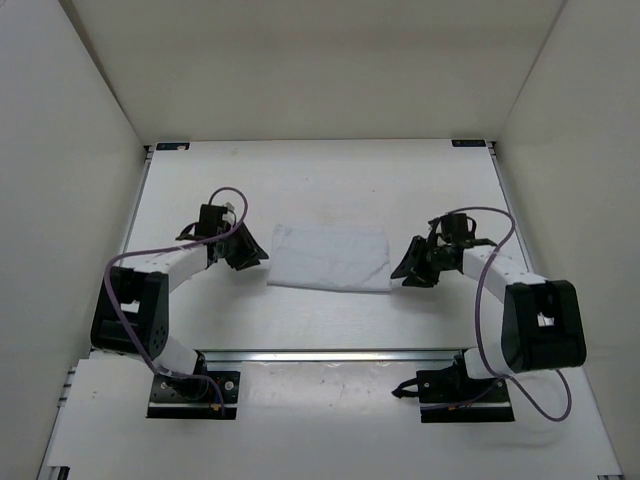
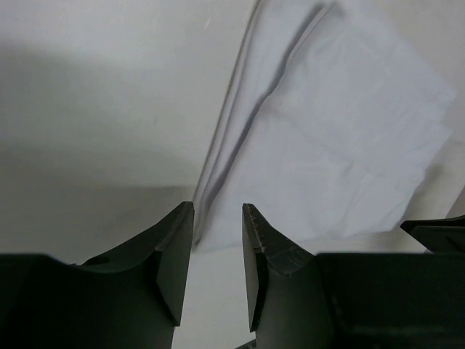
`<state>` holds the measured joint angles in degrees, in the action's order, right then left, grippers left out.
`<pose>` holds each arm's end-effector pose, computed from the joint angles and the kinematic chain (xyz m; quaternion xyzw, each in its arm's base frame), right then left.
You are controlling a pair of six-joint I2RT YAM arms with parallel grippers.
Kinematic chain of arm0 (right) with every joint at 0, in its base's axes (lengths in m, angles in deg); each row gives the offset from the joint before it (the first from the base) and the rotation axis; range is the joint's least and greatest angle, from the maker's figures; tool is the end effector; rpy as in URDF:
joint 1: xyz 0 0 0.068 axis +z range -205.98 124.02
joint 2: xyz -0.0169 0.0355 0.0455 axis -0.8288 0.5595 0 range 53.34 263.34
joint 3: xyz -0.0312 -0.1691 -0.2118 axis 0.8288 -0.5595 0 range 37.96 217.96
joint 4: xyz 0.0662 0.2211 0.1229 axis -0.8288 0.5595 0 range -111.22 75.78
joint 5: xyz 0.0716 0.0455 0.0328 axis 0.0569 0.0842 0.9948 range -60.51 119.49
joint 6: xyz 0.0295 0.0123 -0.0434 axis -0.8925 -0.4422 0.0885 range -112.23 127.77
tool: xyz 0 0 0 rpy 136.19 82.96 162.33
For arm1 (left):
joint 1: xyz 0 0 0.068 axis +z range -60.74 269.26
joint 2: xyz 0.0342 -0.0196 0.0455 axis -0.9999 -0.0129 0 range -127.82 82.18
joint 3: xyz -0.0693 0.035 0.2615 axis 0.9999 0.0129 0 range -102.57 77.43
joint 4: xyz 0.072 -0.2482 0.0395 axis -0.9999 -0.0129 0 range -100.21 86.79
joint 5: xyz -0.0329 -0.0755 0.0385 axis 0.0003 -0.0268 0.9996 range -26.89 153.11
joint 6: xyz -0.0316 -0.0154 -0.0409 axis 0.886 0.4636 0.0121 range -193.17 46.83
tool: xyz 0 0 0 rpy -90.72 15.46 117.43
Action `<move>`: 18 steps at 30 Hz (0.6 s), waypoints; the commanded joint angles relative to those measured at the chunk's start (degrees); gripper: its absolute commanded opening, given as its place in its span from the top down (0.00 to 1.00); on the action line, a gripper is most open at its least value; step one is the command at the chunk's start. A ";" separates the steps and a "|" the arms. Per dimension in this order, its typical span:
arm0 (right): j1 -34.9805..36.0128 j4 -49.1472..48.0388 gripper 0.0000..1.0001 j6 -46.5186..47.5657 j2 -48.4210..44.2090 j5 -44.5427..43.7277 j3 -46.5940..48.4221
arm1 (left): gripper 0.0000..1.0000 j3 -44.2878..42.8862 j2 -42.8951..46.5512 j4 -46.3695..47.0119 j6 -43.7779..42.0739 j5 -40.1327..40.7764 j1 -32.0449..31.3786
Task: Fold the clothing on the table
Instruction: Fold the skirt
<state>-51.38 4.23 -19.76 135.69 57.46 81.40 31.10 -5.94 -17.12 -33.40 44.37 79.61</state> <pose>0.2567 0.0374 0.1729 0.1355 0.9379 0.2860 0.1418 0.2887 -0.0607 0.1698 -0.1986 0.9229 -0.2630 0.1993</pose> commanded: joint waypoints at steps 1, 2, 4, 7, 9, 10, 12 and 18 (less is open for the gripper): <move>1.55 -11.81 0.61 -7.78 -4.47 1.91 -6.06 | 0.56 5.70 6.01 0.73 -0.75 3.17 -1.59; 2.42 -13.57 0.62 -8.85 -5.08 2.44 -8.09 | 0.56 6.16 6.11 1.51 -0.22 3.36 -1.69; 3.74 -16.12 0.61 -11.92 -5.96 1.40 -10.55 | 0.56 7.91 7.08 2.66 0.57 4.76 -2.91; 4.71 -19.29 0.61 -14.65 -5.88 1.30 -12.76 | 0.55 7.66 5.94 2.05 0.40 6.69 -4.84; 5.15 -19.74 0.61 -15.45 -5.01 0.78 -13.12 | 0.55 7.57 5.15 2.22 0.66 7.31 -5.46; 5.33 -19.83 0.61 -15.80 -4.74 0.17 -13.12 | 0.55 7.48 4.71 2.48 0.75 7.58 -5.90; 5.51 -21.31 0.61 -16.68 -3.78 -0.63 -13.64 | 0.53 7.57 3.48 2.92 0.84 8.02 -6.17; 5.16 -25.01 0.68 -17.74 0.70 0.69 -14.88 | 0.65 8.71 0.41 4.85 1.80 9.16 -8.98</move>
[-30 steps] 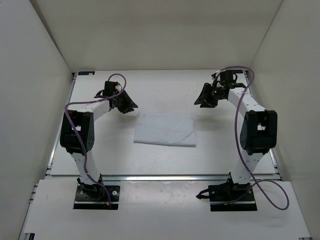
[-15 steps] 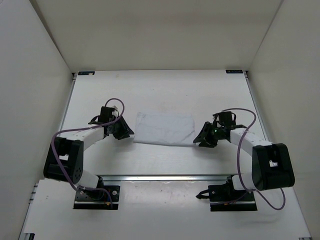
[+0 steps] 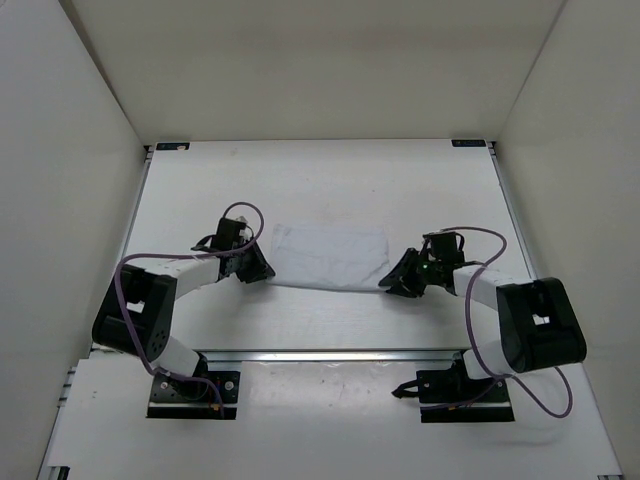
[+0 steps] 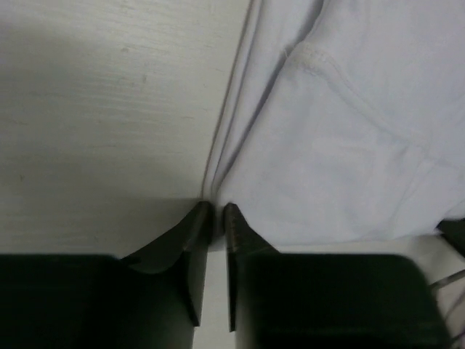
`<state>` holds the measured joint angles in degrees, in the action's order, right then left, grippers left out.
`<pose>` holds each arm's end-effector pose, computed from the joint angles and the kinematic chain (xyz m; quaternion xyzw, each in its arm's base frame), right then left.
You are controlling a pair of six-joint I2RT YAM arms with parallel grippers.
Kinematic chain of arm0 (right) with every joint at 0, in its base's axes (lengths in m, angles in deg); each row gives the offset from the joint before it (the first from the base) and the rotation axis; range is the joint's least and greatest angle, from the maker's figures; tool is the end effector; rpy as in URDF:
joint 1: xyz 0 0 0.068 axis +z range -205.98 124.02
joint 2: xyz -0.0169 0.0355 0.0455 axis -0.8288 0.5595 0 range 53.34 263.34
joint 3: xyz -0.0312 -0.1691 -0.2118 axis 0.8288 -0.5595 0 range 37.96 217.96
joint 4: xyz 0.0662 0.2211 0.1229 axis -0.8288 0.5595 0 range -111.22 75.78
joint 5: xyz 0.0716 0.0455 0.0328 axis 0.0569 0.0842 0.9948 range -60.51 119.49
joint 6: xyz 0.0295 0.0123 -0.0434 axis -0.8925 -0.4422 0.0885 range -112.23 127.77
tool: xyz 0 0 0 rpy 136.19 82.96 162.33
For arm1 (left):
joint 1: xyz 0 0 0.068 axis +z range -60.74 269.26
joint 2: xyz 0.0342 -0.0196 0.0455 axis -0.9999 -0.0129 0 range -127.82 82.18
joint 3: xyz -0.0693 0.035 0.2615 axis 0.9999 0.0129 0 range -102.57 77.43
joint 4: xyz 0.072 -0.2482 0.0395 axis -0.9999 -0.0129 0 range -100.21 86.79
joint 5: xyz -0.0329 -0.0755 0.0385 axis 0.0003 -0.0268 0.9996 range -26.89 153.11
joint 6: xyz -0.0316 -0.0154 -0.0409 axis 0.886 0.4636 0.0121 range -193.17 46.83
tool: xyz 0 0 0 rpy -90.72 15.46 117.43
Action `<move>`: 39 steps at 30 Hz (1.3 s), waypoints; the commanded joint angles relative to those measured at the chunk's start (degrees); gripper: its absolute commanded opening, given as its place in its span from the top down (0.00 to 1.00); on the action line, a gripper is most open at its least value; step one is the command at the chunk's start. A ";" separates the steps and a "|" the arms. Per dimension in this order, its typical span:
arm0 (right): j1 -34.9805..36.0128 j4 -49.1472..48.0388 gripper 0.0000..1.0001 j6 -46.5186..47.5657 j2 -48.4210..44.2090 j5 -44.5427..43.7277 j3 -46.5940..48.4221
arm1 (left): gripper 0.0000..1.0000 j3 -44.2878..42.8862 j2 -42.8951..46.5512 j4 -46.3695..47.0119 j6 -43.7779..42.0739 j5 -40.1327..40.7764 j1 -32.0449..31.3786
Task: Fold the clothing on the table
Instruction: Fold the skirt
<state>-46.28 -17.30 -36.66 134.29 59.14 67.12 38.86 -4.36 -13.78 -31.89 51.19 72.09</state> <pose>0.2300 0.0572 0.1322 0.2037 0.9042 0.3474 0.1426 0.2554 -0.0866 0.1423 -0.1724 0.9421 -0.2189 0.1866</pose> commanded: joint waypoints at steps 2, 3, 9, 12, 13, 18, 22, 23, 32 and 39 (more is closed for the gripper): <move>-1.07 -5.16 0.91 -0.32 3.07 -0.56 0.01 | 0.86 0.86 -1.61 2.04 0.30 1.56 -1.99; -1.52 -5.24 0.98 0.38 3.16 0.23 0.19 | 0.97 0.86 -2.22 2.48 0.30 1.81 -2.25; -5.91 13.01 1.00 16.08 3.25 -5.46 8.95 | 1.00 2.79 -0.92 4.06 2.49 1.46 -7.95; -7.66 24.00 1.00 23.58 4.40 -8.90 14.68 | 1.00 5.07 0.58 6.34 5.65 3.22 -10.95; -7.67 25.42 1.00 25.68 4.22 -9.43 16.69 | 1.00 5.86 1.02 7.05 6.09 3.31 -11.83; 0.48 35.87 1.00 29.83 4.39 -18.47 30.75 | 1.00 5.26 0.32 8.02 7.15 3.75 -12.71; 9.79 39.23 1.00 31.33 9.04 -17.61 42.52 | 1.00 4.38 -0.21 8.81 7.76 4.19 -13.07; 10.95 39.93 1.00 31.33 10.62 -18.04 45.68 | 1.00 4.29 -0.55 8.98 8.11 4.01 -13.15; 28.52 38.54 1.00 28.35 23.64 -14.45 59.68 | 1.00 4.99 -0.56 9.95 9.34 4.10 -13.68; 34.86 32.64 1.00 23.77 29.44 -9.08 60.92 | 1.00 6.48 -0.12 11.80 9.08 2.95 -12.63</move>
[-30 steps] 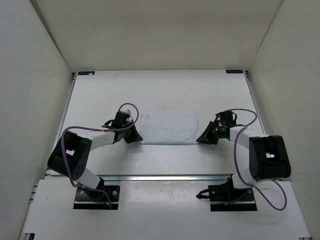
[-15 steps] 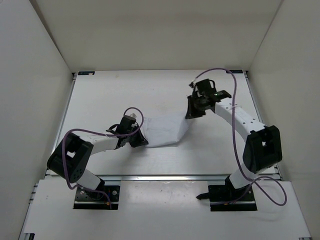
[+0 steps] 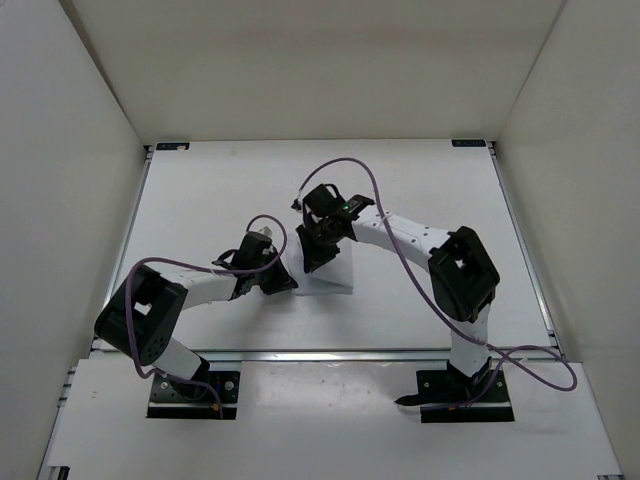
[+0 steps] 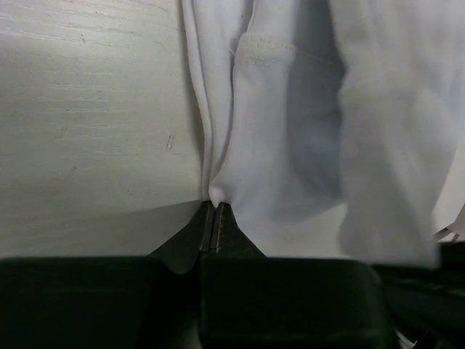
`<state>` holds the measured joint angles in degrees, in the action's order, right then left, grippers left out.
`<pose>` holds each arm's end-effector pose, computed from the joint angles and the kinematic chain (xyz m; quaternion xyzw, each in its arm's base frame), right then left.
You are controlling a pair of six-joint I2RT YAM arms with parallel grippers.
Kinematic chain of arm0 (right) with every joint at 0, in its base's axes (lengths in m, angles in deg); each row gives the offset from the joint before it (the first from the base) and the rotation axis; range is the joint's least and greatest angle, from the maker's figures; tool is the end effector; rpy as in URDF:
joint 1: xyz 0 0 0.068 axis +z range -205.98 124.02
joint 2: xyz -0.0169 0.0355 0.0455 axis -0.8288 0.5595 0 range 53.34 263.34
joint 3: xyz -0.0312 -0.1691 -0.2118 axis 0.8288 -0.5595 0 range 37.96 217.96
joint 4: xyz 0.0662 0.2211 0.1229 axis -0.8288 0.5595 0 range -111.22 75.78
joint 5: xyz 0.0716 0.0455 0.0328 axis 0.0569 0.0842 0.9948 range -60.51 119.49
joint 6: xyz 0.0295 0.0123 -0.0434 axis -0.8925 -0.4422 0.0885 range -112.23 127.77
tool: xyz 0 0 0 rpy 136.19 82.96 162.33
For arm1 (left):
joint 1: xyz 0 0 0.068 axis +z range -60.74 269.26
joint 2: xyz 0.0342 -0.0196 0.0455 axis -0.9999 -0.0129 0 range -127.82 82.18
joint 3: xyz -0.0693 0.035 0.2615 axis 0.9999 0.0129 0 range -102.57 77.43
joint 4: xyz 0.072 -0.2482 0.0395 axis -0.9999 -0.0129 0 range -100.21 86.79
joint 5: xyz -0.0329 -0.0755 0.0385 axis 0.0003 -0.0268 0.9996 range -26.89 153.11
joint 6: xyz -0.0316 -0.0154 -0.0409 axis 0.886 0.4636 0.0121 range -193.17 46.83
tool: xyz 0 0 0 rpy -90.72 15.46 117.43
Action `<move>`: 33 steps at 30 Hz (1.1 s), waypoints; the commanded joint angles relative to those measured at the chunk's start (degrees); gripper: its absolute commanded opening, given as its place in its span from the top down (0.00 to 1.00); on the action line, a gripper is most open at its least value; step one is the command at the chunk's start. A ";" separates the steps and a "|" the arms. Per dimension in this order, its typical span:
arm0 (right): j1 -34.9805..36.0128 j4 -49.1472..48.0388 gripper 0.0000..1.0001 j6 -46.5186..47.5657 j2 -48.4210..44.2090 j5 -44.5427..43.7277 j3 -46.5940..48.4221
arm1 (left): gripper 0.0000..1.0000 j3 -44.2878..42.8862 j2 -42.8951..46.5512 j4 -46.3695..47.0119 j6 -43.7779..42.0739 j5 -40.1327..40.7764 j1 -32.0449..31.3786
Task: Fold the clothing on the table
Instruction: Fold the skirt
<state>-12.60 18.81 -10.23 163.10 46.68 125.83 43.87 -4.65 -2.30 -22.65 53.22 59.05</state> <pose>0.2907 0.2892 0.2311 -0.2461 0.9278 0.2471 0.1324 0.2274 -0.1395 0.1302 -0.1389 0.9331 -0.2703 0.1921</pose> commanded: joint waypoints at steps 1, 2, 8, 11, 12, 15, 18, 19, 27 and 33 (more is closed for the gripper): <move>2.06 -3.90 1.00 -3.18 1.85 4.25 2.39 | 1.00 1.57 0.25 0.32 -0.34 0.32 0.07; 2.93 -4.52 1.00 -3.27 2.39 4.34 2.21 | 1.00 1.92 0.60 0.32 0.01 0.31 0.24; 3.47 -7.06 1.00 -4.06 5.55 6.53 1.42 | 0.92 2.62 1.13 0.41 -1.04 -1.01 1.29; 3.29 -8.39 0.98 -4.41 7.22 9.16 1.07 | 0.86 4.29 2.36 0.59 -1.39 -2.24 1.83; 3.56 -9.17 0.94 -4.85 6.97 9.70 0.29 | 0.80 4.73 2.80 0.15 -1.57 -1.63 2.26; 3.39 -9.89 0.80 -5.12 6.79 8.57 0.63 | 0.67 6.22 4.99 -0.03 -1.66 -3.98 4.19; 3.21 -7.25 0.70 -5.03 5.04 6.72 2.91 | 0.62 7.11 7.98 0.68 -0.95 -6.71 6.65; 2.77 -6.03 0.67 -5.29 3.46 6.02 3.52 | 0.61 6.85 9.55 -0.02 -0.78 -6.72 6.75; -2.32 -14.96 0.55 -10.91 -14.90 6.71 -12.17 | 0.59 7.98 20.20 -6.96 -0.86 -5.32 8.95; -11.38 -30.06 0.55 -16.44 -17.91 15.50 -24.84 | 0.57 8.08 29.15 -14.15 -3.50 -6.99 13.60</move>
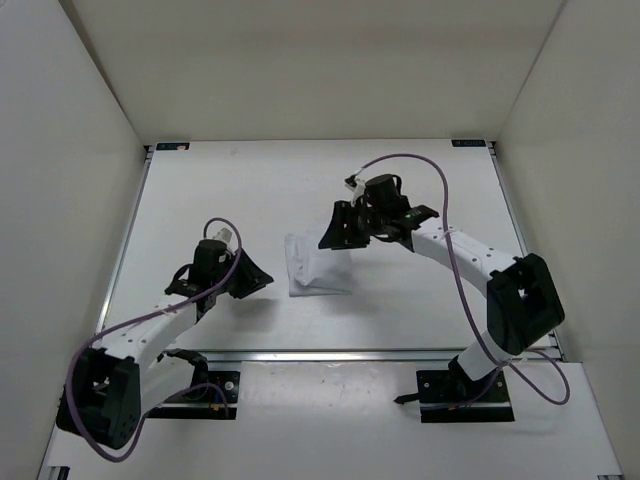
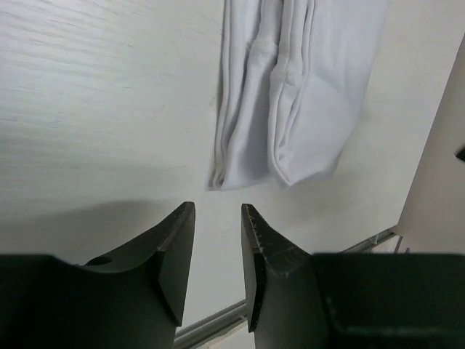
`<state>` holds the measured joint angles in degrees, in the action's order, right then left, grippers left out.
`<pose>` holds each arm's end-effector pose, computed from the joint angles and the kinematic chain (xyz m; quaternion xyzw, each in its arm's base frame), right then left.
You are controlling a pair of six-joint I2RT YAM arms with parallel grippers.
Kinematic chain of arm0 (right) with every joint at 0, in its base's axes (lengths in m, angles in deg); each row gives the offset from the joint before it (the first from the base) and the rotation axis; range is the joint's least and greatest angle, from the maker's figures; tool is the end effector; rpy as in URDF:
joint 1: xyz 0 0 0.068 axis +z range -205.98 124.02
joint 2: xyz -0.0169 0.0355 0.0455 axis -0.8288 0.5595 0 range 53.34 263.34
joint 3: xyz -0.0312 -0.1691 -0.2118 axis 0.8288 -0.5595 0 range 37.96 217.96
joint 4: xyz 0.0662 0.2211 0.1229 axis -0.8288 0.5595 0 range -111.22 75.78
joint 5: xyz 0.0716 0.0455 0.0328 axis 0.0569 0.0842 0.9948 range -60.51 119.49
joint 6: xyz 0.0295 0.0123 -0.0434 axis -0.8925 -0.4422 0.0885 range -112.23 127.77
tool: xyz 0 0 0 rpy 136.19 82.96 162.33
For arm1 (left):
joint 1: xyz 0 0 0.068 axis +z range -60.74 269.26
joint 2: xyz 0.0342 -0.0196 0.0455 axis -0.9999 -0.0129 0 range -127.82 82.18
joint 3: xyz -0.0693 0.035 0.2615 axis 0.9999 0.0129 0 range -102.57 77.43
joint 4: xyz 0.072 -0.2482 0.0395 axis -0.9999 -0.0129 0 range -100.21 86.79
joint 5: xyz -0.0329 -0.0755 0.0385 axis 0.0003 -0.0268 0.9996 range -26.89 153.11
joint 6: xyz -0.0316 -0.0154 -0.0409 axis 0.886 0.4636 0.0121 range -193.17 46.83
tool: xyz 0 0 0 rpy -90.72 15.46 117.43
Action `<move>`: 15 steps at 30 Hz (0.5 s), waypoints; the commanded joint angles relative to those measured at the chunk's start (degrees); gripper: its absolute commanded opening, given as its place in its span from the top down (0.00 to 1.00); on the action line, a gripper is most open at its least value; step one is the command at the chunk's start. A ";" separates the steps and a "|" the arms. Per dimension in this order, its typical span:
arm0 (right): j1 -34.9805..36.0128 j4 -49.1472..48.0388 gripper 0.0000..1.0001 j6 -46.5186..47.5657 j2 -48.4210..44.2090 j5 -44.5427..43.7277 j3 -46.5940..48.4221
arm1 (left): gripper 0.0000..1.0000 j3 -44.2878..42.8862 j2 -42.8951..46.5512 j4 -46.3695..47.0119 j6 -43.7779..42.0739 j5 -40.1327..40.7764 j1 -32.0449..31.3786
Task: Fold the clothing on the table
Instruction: Fold the skirt
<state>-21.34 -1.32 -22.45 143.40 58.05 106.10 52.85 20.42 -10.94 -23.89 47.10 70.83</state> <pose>0.2770 0.2121 0.2716 -0.1347 0.8801 0.4022 0.2132 0.1898 -0.0736 0.1694 -0.1918 0.8958 -0.3183 0.2437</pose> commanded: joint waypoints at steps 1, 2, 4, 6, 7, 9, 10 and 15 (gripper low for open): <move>-3.42 -13.62 0.56 -4.84 2.31 5.36 -6.86 | 0.57 -1.43 5.14 -7.89 -3.30 0.01 1.56; -3.78 -15.40 0.57 -6.59 3.53 6.24 -7.66 | 0.56 -2.57 7.42 -9.05 -3.92 0.62 2.17; -2.91 -22.77 0.60 -9.24 6.60 8.26 -9.34 | 0.55 -4.25 10.24 -13.00 -4.62 0.98 3.49; -0.02 -23.24 0.60 -8.73 10.03 7.92 -7.34 | 0.55 -6.26 12.26 -15.37 -5.85 0.37 4.55; 0.87 -21.41 0.61 -8.20 13.00 7.40 -4.88 | 0.55 -6.88 12.36 -16.52 -6.55 0.45 4.81; 3.76 -18.86 0.62 -7.49 18.46 6.16 -2.50 | 0.55 -7.85 12.71 -17.76 -7.61 0.02 4.55; 4.47 -17.02 0.62 -7.92 19.61 5.46 -0.74 | 0.55 -7.77 12.89 -18.28 -7.53 0.36 4.20; 5.44 -10.15 0.62 -7.85 22.18 0.10 1.03 | 0.55 -7.94 13.33 -18.20 -8.41 -0.51 4.29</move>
<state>-15.49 -14.80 -30.34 166.53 62.25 105.70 46.32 32.97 -27.03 -30.69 47.38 75.18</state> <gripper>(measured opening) 0.379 0.452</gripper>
